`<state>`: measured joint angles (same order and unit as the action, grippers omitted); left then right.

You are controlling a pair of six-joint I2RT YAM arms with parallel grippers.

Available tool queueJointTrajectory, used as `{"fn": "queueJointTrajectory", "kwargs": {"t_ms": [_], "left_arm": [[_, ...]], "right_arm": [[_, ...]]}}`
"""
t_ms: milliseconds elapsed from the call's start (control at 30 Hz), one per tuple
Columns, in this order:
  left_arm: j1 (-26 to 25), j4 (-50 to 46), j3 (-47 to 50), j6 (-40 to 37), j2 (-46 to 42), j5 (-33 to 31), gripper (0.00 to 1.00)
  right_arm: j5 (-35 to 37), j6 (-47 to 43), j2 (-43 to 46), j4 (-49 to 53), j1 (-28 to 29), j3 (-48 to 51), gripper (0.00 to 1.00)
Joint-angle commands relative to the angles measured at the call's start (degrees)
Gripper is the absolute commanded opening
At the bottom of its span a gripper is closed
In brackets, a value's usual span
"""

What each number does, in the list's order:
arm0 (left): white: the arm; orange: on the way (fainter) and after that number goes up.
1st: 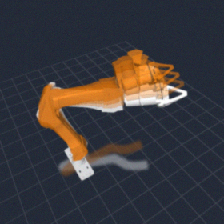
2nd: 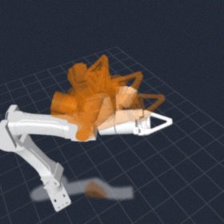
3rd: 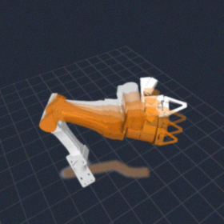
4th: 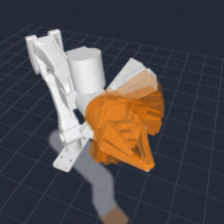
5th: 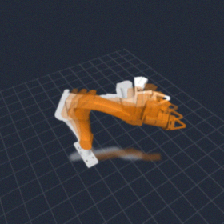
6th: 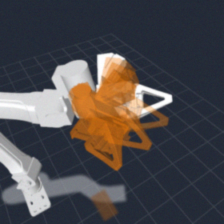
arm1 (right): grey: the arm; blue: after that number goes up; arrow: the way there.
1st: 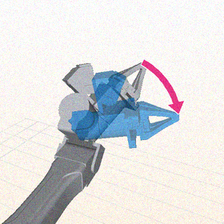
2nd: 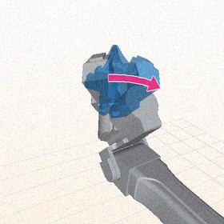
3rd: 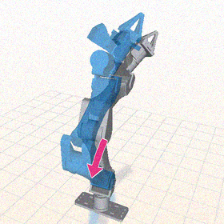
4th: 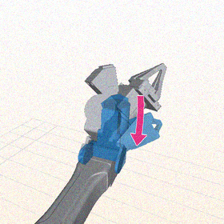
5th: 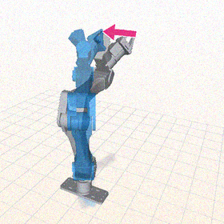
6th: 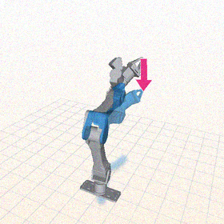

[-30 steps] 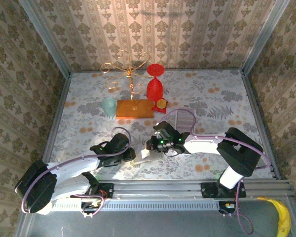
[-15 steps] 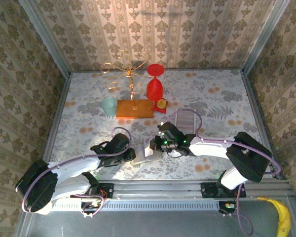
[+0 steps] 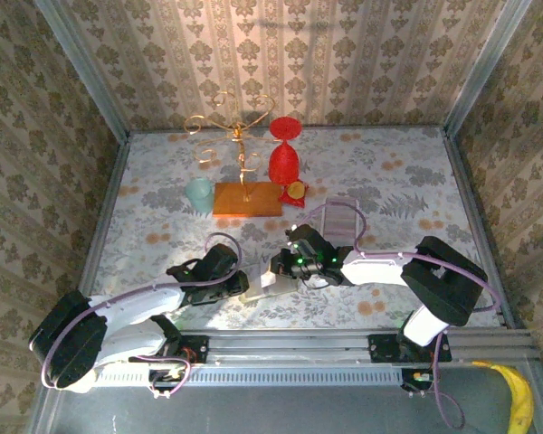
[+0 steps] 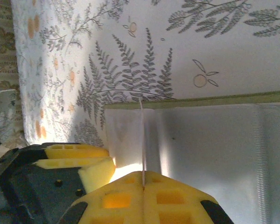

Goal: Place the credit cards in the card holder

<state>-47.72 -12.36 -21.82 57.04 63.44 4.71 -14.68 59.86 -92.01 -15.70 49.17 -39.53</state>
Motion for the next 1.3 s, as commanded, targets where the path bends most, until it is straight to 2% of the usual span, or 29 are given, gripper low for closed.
{"fn": "queueJointTrajectory", "kwargs": {"t_ms": [0, 200, 400, 767, 1133, 1167, 1267], "left_arm": [[-0.56, 1.37, 0.69, 0.77, 1.07, 0.33, 0.29], [-0.57, 1.48, 0.82, 0.55, 1.16, 0.29, 0.29], [-0.55, 1.82, 1.17, 0.44, 1.23, 0.12, 0.29], [-0.56, 2.6, 0.47, -0.25, 3.25, 0.46, 0.27], [-0.55, 2.78, 0.78, -0.22, 3.82, 0.92, 0.25], [-0.59, 2.86, 0.86, -0.17, 3.67, 0.91, 0.25], [-0.57, 2.78, 1.04, -0.16, 3.51, 1.05, 0.25]], "right_arm": [[-1.22, 1.49, -1.13, -2.57, 0.91, 0.43, 0.0], [-2.78, 2.37, -2.86, -2.31, 1.58, 0.07, 0.0], [-2.19, 2.94, -1.69, 2.22, 1.76, 0.67, 0.0], [-5.66, 3.6, -2.37, 0.7, 2.64, -0.88, 0.0], [-7.38, 1.81, -6.86, -0.62, 2.89, -4.38, 0.0], [-7.09, 1.33, -6.8, 0.32, 2.89, -4.62, 0.01], [-5.1, -1.75, -5.65, 7.15, 2.87, -5.76, 0.2]]}}
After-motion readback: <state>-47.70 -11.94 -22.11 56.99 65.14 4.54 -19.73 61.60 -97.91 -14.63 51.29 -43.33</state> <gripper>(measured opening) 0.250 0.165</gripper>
